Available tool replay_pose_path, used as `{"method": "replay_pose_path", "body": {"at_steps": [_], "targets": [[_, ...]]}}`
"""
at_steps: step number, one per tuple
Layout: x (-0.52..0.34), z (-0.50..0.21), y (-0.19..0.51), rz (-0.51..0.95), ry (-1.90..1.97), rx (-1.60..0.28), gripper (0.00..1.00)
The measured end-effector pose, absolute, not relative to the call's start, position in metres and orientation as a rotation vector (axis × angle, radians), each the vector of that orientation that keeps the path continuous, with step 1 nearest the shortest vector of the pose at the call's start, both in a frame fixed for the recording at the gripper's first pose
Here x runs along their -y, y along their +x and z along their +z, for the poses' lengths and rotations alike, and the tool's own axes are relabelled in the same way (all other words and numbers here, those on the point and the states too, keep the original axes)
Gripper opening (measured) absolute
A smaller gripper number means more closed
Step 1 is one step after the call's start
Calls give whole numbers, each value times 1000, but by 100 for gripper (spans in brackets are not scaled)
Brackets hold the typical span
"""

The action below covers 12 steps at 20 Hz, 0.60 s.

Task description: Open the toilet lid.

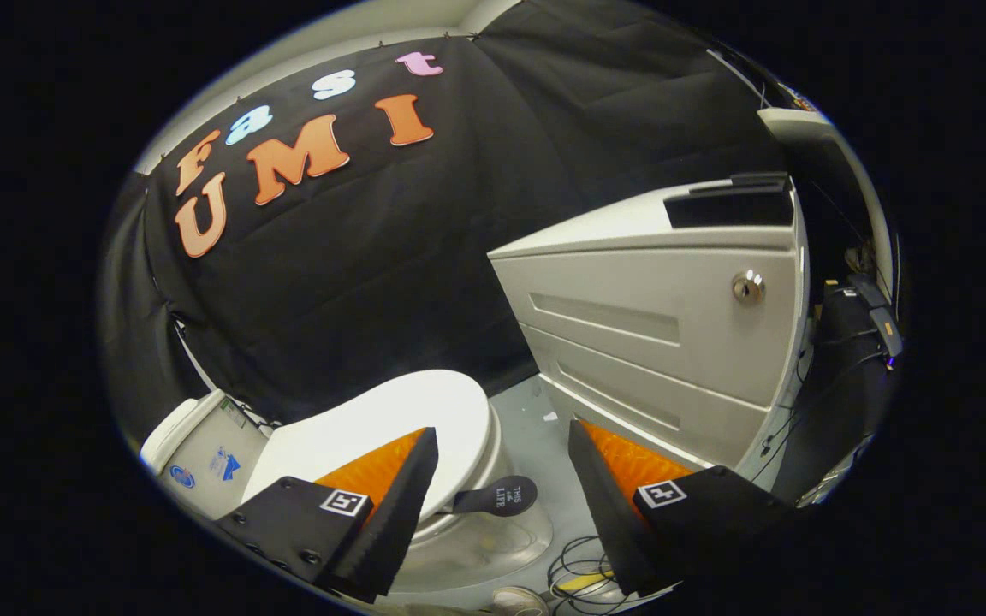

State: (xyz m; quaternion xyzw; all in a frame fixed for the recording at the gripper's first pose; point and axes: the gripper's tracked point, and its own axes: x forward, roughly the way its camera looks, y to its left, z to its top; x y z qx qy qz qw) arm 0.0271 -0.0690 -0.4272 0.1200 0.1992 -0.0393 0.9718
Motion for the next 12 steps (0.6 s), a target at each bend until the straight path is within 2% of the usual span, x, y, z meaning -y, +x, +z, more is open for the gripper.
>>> {"method": "replay_pose_path", "body": {"at_steps": [8, 9, 12], "targets": [[66, -507, 13, -98, 466, -607, 96], [64, -513, 7, -92, 495, -631, 91], [56, -513, 1, -76, 616, -637, 84]]}}
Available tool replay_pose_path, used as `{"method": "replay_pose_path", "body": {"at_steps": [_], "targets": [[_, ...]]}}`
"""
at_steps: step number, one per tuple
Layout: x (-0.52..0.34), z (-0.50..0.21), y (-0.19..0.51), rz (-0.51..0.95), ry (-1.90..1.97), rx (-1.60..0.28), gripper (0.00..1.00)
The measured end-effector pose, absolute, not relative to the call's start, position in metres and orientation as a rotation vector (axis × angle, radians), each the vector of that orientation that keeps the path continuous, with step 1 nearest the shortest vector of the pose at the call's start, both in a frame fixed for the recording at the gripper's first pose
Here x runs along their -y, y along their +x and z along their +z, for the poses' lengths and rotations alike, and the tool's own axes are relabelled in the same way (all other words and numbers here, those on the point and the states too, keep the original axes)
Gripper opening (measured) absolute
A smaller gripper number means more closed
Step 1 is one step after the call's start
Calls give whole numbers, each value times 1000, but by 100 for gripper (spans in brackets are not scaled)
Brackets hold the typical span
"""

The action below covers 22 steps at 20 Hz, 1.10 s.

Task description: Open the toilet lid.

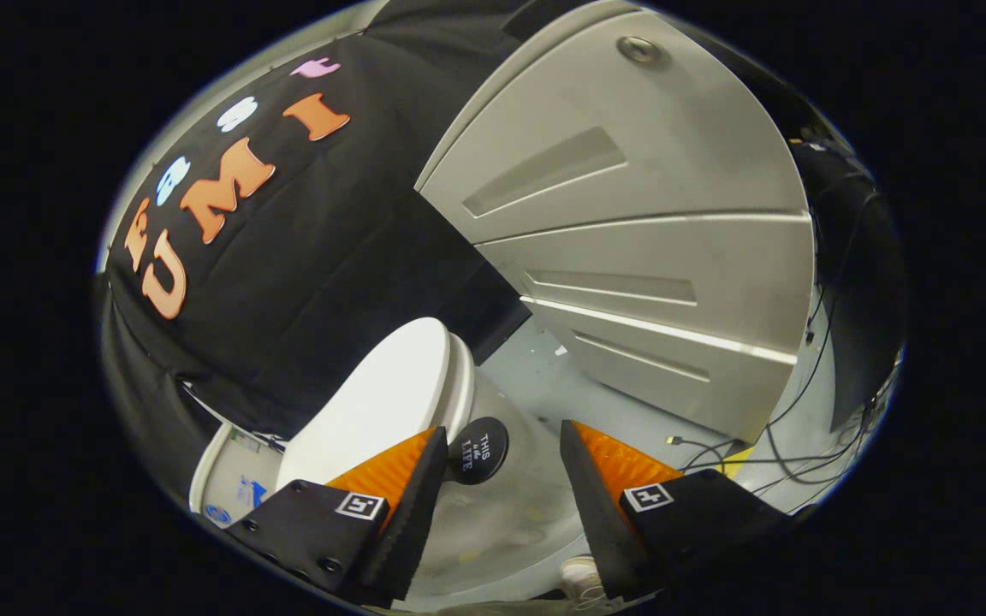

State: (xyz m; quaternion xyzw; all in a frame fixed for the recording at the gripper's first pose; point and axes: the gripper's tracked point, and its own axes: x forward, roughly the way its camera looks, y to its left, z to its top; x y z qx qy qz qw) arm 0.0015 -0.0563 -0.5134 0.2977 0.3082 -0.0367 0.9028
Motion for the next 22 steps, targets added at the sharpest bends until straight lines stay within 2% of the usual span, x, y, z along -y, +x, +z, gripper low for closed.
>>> {"method": "replay_pose_path", "body": {"at_steps": [2, 3, 4, 6, 9, 10, 13, 14, 16, 22], "targets": [[54, -518, 6, -73, 682, -630, 79], [53, -517, 5, -74, 711, -630, 69], [54, -517, 5, -74, 735, -631, 69], [50, -513, 9, -57, 776, -621, 60], [48, -511, 12, -63, 784, -618, 34], [47, -509, 9, -78, 808, -617, 34], [48, -503, 14, -91, 864, -613, 21], [48, -501, 18, -108, 871, -606, 20], [45, -491, 16, -110, 851, -624, 8], [40, -450, 44, -118, 736, -572, 8]]}}
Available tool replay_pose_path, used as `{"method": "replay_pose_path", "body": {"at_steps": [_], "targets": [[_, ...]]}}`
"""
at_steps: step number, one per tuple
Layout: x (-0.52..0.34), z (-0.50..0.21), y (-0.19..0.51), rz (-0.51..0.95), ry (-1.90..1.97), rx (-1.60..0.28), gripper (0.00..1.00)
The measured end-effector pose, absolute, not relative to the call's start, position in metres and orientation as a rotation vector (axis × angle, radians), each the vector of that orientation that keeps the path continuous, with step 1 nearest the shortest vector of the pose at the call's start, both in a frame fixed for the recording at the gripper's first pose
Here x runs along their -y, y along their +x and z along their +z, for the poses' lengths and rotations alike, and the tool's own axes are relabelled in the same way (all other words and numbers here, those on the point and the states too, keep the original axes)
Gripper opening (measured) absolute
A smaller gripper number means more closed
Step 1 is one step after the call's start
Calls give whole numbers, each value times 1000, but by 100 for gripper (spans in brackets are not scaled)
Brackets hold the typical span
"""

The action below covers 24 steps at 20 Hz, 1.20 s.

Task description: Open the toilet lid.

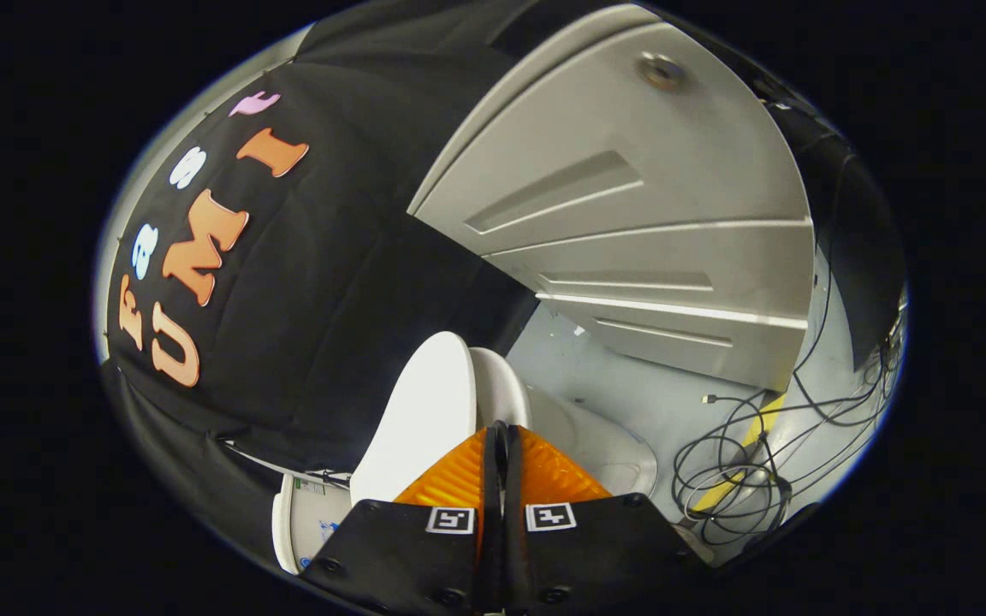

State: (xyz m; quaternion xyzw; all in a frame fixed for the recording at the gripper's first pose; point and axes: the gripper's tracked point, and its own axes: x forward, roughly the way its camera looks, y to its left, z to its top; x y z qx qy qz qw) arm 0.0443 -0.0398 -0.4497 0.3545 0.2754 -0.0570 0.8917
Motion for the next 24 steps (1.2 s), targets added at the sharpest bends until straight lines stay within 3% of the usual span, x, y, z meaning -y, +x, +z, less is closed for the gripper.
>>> {"method": "replay_pose_path", "body": {"at_steps": [24], "targets": [[-104, -251, 52, 117, 431, -425, 8]]}}
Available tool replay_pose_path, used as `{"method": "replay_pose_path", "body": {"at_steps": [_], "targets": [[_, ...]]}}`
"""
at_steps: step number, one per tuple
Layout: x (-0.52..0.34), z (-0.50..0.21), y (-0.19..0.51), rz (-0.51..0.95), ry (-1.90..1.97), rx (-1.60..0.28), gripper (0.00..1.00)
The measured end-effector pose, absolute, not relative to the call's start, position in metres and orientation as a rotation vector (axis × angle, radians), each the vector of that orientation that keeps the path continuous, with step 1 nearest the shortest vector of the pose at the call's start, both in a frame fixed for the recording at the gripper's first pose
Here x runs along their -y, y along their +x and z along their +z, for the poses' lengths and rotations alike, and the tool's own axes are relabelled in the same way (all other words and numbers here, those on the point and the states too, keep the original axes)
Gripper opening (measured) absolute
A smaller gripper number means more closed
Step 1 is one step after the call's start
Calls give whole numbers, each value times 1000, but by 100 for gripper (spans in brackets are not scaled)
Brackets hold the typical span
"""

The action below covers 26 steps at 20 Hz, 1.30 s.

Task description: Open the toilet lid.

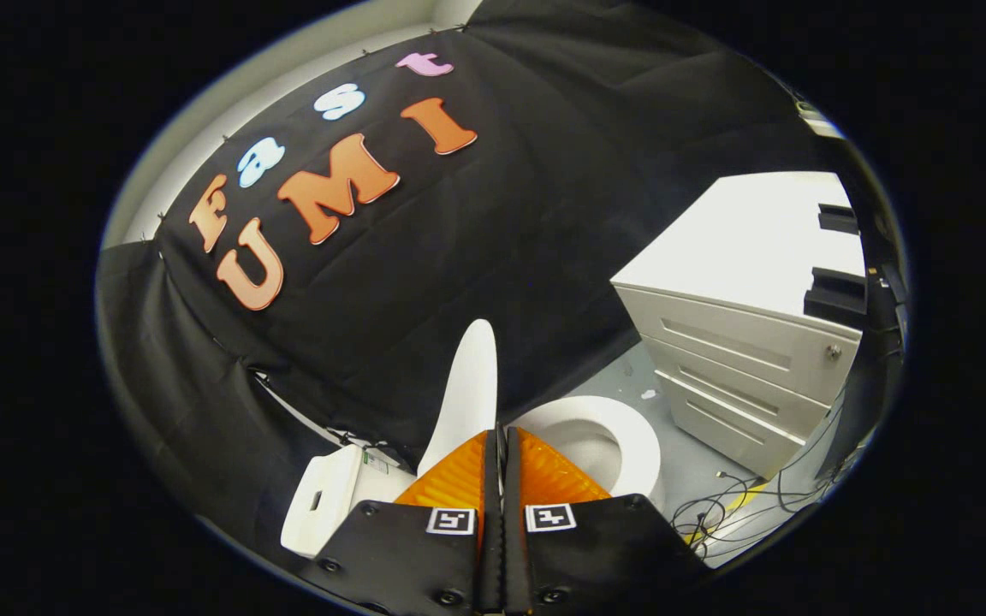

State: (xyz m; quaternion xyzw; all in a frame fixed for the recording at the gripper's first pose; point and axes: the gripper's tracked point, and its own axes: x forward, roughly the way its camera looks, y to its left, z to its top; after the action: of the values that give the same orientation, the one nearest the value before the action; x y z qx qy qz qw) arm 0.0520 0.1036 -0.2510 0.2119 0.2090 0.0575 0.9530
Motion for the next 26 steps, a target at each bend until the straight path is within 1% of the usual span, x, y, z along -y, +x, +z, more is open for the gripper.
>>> {"method": "replay_pose_path", "body": {"at_steps": [5, 14, 26], "targets": [[-140, -226, 45, 143, 312, -420, 8], [-191, -200, 34, 188, 212, -419, 8], [-280, -169, 11, 290, 86, -386, 8]]}}
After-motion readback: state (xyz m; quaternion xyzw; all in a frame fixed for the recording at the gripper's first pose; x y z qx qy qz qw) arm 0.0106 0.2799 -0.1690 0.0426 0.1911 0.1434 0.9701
